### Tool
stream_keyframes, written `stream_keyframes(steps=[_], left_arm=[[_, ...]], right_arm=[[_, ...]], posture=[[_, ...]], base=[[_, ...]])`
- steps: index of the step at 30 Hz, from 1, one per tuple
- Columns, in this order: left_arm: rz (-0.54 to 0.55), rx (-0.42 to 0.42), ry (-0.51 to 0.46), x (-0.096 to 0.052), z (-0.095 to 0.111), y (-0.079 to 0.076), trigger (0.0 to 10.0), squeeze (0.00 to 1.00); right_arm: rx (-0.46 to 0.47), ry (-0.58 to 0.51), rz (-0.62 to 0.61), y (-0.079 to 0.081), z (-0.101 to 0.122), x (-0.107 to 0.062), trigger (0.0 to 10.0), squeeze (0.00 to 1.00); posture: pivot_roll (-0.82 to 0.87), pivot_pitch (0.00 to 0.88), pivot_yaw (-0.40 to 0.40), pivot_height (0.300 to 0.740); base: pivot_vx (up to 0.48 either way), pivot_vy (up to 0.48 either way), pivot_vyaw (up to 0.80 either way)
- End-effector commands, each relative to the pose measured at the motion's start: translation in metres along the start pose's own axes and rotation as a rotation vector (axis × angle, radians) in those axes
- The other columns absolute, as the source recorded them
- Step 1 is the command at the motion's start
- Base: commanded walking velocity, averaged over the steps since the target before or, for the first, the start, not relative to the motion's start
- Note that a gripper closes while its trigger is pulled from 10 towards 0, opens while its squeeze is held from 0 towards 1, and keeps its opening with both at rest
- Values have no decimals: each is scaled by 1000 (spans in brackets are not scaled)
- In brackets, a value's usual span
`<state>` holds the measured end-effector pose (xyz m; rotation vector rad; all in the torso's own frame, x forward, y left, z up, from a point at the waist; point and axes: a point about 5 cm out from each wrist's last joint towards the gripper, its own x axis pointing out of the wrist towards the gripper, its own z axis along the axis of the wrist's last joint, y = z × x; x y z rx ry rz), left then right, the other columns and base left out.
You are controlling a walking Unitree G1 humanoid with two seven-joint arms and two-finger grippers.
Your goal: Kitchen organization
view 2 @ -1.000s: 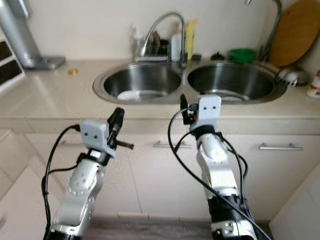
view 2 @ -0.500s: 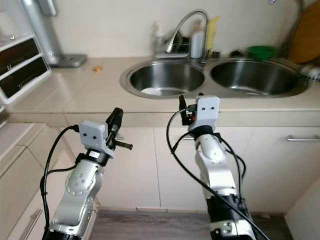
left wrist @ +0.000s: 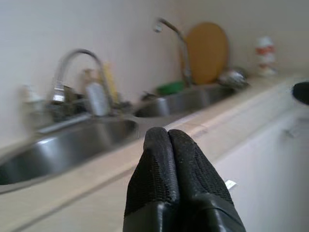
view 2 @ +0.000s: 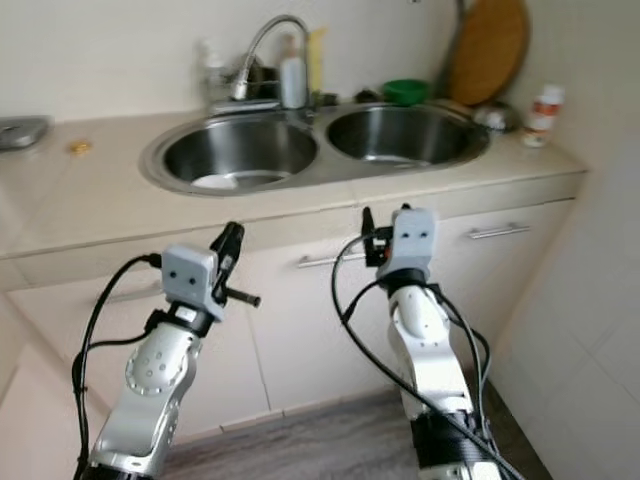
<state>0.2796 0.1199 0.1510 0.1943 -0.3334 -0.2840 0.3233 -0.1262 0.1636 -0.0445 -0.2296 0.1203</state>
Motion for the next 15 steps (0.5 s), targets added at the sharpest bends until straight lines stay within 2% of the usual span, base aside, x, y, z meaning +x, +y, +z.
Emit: stream_keyframes(steps=[1, 3, 4, 6, 8, 9, 11, 14, 15], left_arm=[[-35, 21, 47, -6, -9, -2, 10000, 0], [-44, 22, 66, -8, -12, -2, 10000, 0], [-79, 37, 162, -19, -28, -5, 10000, 0], [-103, 56, 225, -31, -40, -7, 10000, 0], [-105, 24, 325, -48, -56, -11, 10000, 0], [-105, 24, 325, -48, -56, -11, 10000, 0], [-136, 31, 390, -66, -66, -17, 10000, 0], [-140, 39, 417, -71, -70, -19, 10000, 0], [-139, 39, 442, -77, -74, -20, 10000, 0]], right_arm=[[-39, -2, 28, 2, 1, -3, 10000, 0], [-53, 7, 37, 2, -2, -6, 10000, 0], [-102, 50, 61, 1, -14, -14, 10000, 0], [-157, 101, 85, -1, -28, -24, 10000, 0], [-223, 172, 111, -5, -48, -40, 10000, 0], [-223, 172, 111, -5, -48, -40, 10000, 0], [-297, 200, 143, -7, -58, -53, 10000, 0], [-323, 204, 157, -7, -60, -56, 10000, 0], [-356, 202, 177, -6, -61, -60, 10000, 0]], posture=[[-80, 0, 33, 740], [-80, 0, 33, 740], [-82, 0, 34, 740], [-82, 0, 33, 740], [-83, 0, 31, 740], [-83, 0, 31, 740], [-84, 0, 31, 740], [-85, 0, 31, 740], [-83, 0, 30, 740]], base=[[0, 0, -800], [0, 0, -800], [0, 0, -800], [0, 0, -800], [0, 0, 0], [0, 0, 0], [0, 0, 0], [0, 0, 0], [0, 0, -800]])
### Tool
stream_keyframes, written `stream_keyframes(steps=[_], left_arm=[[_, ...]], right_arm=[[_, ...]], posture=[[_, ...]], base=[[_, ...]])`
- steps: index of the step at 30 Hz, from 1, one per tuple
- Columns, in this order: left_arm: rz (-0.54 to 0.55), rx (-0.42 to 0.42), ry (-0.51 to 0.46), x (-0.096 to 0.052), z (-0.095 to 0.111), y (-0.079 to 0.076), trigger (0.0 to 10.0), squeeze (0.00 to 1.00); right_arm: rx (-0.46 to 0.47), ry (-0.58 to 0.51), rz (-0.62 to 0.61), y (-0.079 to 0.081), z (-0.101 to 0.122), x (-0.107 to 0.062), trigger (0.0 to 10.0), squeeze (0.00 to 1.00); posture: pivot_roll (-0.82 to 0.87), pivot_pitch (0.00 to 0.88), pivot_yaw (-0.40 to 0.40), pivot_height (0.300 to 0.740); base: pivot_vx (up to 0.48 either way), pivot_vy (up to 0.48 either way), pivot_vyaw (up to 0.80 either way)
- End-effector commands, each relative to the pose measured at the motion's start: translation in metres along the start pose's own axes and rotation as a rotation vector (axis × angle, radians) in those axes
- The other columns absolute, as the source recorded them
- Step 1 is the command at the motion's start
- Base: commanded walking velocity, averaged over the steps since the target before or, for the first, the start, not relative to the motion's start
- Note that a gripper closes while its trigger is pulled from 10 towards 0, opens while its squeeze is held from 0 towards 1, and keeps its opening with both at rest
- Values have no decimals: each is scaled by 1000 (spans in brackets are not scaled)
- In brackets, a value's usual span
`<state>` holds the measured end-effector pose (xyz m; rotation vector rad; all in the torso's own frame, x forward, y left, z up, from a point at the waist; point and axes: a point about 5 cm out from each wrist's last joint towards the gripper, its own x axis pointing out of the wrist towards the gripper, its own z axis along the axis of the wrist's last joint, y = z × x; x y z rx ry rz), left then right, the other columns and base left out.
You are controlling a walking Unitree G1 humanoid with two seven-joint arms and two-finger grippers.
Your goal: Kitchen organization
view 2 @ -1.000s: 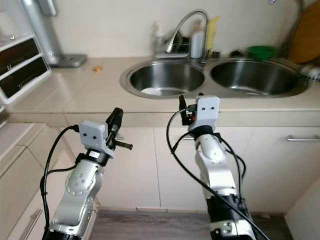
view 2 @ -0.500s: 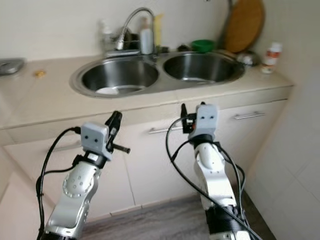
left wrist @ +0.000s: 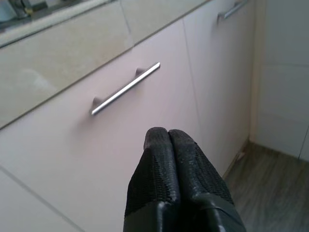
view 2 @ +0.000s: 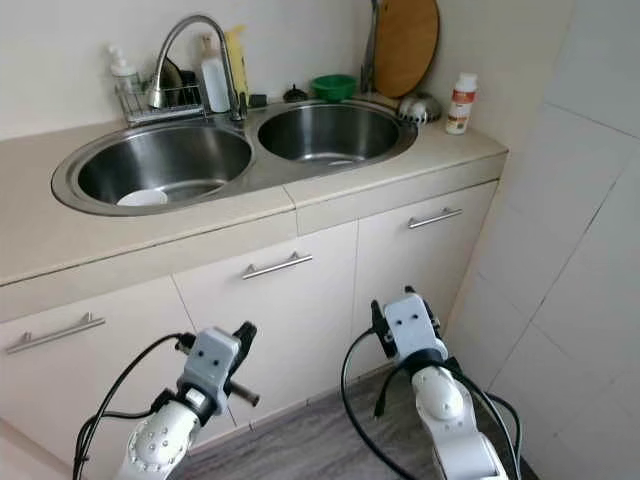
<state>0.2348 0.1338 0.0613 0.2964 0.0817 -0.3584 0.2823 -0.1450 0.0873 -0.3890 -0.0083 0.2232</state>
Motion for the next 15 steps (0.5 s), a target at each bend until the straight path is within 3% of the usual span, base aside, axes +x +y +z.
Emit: stream_keyframes(steps=[1, 6, 15], left_arm=[[-9, 10, 54, -6, -11, -4, 10000, 0], [2, -29, 101, -5, -20, -2, 10000, 0], [22, -85, 116, -2, -26, -2, 10000, 0]], right_arm=[[-77, -35, 34, 4, 3, -4, 10000, 0], [-145, -4, 85, 15, -10, -13, 10000, 0], [-141, 48, 97, 21, -23, -15, 10000, 0]], posture=[[-83, 0, 30, 740], [-83, 0, 29, 740], [-89, 0, 29, 740]], base=[[0, 0, 0], [0, 0, 0], [0, 0, -785]])
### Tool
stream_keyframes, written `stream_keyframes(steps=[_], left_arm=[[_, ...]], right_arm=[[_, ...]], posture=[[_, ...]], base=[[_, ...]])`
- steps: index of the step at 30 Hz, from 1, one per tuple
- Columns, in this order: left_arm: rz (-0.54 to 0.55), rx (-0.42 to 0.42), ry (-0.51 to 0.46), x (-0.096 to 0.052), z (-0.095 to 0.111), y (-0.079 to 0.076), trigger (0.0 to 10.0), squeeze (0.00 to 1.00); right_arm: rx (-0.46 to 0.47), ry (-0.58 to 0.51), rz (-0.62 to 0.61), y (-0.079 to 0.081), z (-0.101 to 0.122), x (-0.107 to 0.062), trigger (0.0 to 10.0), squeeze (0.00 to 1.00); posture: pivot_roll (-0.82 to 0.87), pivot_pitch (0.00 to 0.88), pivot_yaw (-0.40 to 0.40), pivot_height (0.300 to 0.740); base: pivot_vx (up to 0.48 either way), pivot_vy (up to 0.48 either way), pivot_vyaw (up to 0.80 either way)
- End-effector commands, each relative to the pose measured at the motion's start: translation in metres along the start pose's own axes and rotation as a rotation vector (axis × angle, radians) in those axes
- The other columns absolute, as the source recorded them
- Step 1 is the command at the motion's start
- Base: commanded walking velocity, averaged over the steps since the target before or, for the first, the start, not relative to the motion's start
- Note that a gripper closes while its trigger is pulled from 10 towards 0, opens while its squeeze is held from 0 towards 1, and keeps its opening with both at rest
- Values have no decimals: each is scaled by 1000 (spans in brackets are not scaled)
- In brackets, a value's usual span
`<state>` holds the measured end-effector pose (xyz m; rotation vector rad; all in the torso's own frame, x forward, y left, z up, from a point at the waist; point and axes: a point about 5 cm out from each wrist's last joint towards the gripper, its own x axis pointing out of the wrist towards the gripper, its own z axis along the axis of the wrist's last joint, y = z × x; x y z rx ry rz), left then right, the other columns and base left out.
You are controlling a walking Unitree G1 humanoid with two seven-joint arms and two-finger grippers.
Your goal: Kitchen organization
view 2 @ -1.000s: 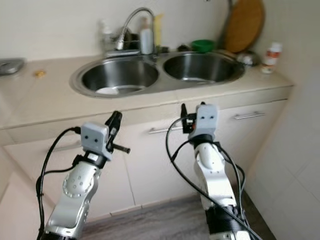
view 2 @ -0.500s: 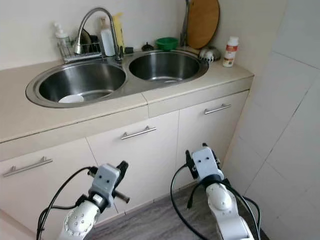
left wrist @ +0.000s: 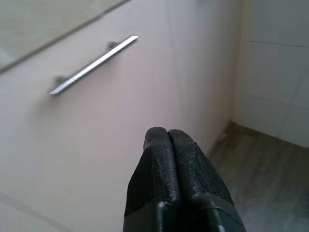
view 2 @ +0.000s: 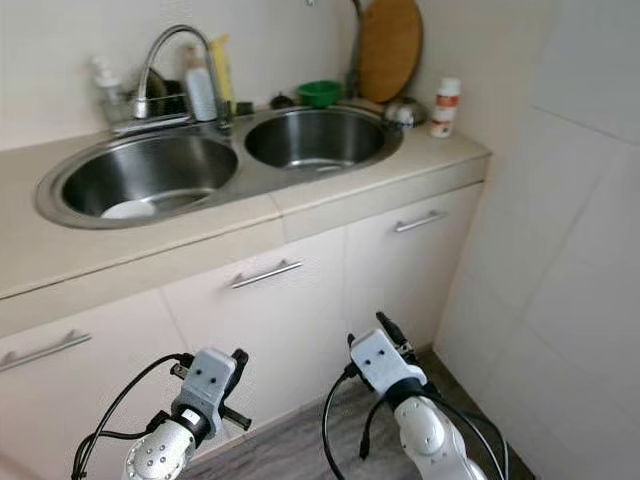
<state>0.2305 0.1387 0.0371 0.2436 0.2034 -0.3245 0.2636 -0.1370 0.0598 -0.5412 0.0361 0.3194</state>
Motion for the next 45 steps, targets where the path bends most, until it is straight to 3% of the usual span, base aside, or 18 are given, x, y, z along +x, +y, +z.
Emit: stream_keyframes(steps=[1, 17, 45], left_arm=[[8, -11, 3, 1, -1, 2, 10000, 0], [3, -121, -23, 6, -4, 3, 10000, 0], [-9, -149, -50, 10, -1, 5, 10000, 0]], right_arm=[[7, 7, -7, 0, -1, 0, 10000, 0], [74, 50, -20, 0, -12, 4, 10000, 0], [124, 46, -25, -1, -12, 14, 10000, 0]], posture=[[-89, 0, 29, 740], [-92, 0, 28, 740], [-88, 0, 29, 740]], base=[[0, 0, -781], [0, 0, -796], [0, 0, -800]])
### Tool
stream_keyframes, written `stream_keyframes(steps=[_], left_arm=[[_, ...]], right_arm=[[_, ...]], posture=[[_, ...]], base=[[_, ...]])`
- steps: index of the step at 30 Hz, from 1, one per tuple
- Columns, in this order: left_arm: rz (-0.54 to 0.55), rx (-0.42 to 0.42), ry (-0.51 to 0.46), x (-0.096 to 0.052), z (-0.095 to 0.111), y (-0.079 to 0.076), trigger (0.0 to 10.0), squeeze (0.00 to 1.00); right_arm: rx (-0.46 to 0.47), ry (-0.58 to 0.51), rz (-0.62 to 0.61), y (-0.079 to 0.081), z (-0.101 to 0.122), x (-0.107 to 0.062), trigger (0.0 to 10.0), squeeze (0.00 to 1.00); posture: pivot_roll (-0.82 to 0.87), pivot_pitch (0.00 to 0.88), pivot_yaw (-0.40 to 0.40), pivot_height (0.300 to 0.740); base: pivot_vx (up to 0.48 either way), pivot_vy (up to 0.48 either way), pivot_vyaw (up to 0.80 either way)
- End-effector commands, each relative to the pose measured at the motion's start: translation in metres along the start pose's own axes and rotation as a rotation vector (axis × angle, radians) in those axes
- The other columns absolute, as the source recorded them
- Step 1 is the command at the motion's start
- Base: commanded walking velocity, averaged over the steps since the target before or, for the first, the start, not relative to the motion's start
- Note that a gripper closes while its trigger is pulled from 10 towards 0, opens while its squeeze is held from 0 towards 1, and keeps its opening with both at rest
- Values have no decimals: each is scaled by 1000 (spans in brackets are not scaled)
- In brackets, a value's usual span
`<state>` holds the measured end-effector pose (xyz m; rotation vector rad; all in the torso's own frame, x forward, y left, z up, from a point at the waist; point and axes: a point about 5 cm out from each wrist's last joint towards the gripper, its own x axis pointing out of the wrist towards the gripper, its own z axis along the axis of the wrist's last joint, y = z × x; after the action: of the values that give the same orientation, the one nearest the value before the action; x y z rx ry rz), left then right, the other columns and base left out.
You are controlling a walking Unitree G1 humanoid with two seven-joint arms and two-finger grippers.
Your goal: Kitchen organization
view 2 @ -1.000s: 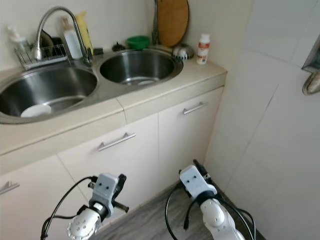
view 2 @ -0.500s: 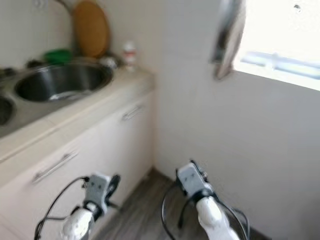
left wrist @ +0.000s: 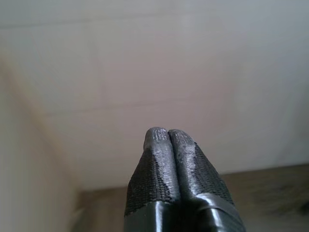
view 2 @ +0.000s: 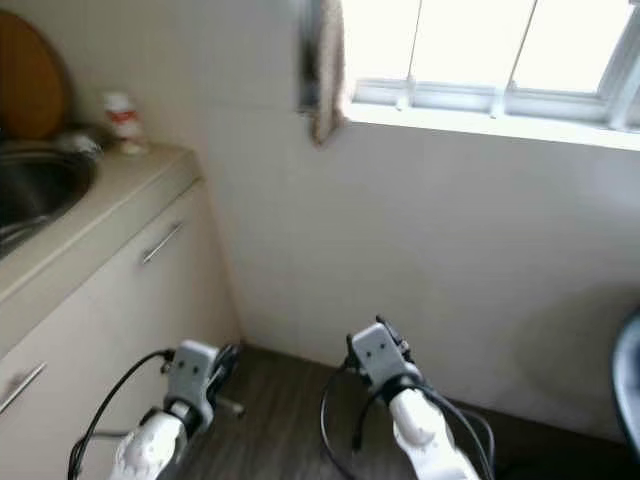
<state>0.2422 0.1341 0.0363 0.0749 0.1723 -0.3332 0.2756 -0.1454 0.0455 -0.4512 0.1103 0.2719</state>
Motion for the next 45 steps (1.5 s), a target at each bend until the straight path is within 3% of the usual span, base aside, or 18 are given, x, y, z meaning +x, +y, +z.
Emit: stream_keyframes(steps=[1, 35, 38, 45], left_arm=[[11, 9, 7, -3, -2, 6, 10000, 0], [9, -2, 0, -2, 0, 6, 10000, 0], [9, -2, 0, -2, -1, 6, 10000, 0], [11, -4, 1, -2, -1, 6, 10000, 0]], right_arm=[[24, -23, 3, 3, 5, 3, 10000, 0], [32, -30, 1, 2, 6, 5, 10000, 0], [27, -57, -2, 2, 9, 4, 10000, 0], [-99, -273, 27, 10, 34, -7, 10000, 0]], posture=[[-88, 0, 28, 740], [-86, 0, 26, 740], [-86, 0, 26, 740], [-83, 0, 29, 740]], base=[[0, 0, -800], [0, 0, -800], [0, 0, -800], [0, 0, -800]])
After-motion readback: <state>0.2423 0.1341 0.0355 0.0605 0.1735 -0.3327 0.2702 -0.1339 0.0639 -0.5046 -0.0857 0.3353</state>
